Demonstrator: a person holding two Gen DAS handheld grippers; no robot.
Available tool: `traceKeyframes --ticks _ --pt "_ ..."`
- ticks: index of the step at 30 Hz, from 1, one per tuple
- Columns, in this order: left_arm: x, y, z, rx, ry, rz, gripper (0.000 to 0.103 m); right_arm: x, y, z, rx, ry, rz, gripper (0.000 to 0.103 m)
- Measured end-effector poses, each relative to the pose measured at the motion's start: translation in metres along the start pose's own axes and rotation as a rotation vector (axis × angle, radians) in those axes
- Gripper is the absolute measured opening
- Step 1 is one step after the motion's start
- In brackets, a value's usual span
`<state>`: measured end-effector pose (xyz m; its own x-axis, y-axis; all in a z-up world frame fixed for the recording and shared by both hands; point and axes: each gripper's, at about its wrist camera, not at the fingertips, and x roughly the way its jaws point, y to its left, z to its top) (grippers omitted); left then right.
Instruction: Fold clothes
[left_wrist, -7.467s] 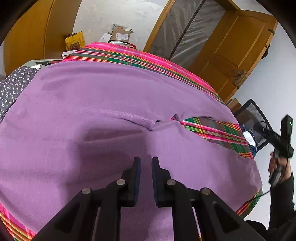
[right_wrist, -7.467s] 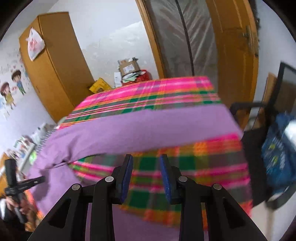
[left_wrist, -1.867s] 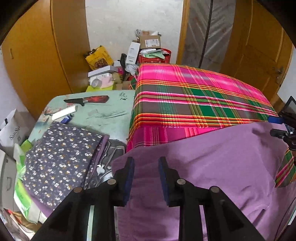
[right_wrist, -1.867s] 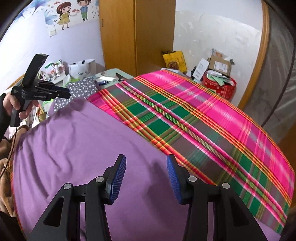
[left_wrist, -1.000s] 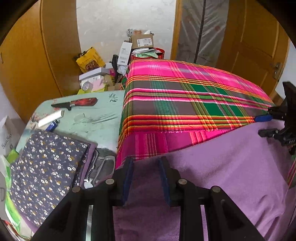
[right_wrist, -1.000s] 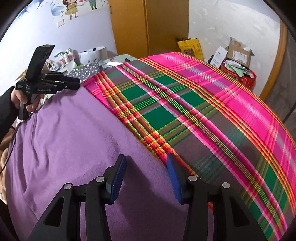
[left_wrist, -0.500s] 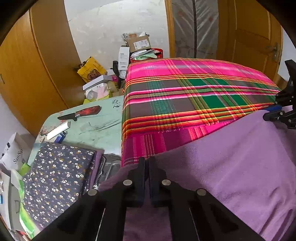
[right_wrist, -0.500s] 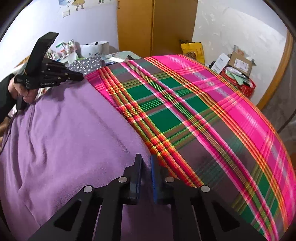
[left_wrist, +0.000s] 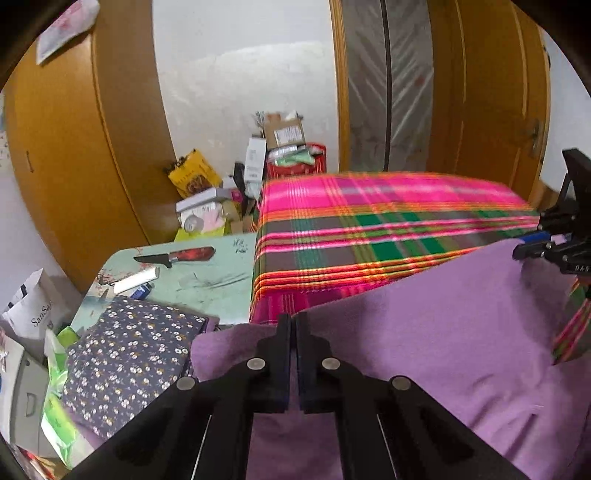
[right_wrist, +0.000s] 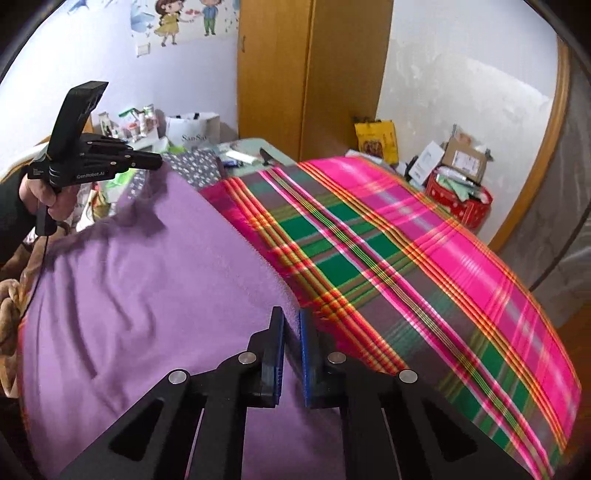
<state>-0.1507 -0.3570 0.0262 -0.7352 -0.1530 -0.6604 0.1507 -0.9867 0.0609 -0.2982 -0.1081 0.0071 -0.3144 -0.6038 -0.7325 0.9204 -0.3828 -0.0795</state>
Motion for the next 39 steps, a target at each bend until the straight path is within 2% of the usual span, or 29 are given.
traceKeyframes --ticks 5,10,21,27,29,32,39 --pt "-0.043 -0.009 -0.020 -0.043 -0.058 -0.012 0.002 -0.034 0.020 -0.005 -0.014 -0.048 -0.002 0.008" --pt "-0.078 -0.019 -0.050 -0.098 -0.089 -0.026 0.002 -0.055 0.049 -0.025 -0.032 -0.047 0.014 0.008" --pt "-0.094 -0.037 -0.135 -0.234 -0.024 -0.061 0.003 -0.047 0.100 -0.093 -0.017 0.070 0.065 0.008" --pt "-0.096 -0.039 -0.158 -0.336 0.005 -0.083 0.003 -0.047 0.100 -0.106 0.064 0.078 0.077 0.013" --pt "-0.100 -0.039 -0.160 -0.374 0.007 -0.070 0.003 -0.050 0.099 -0.107 0.086 0.075 0.073 0.015" --pt "-0.110 -0.046 -0.157 -0.398 0.001 -0.009 0.003 -0.055 0.102 -0.108 0.102 0.068 0.064 0.028" --pt "-0.124 -0.060 -0.147 -0.417 0.024 0.124 0.005 -0.072 0.104 -0.114 0.169 0.037 0.068 0.029"
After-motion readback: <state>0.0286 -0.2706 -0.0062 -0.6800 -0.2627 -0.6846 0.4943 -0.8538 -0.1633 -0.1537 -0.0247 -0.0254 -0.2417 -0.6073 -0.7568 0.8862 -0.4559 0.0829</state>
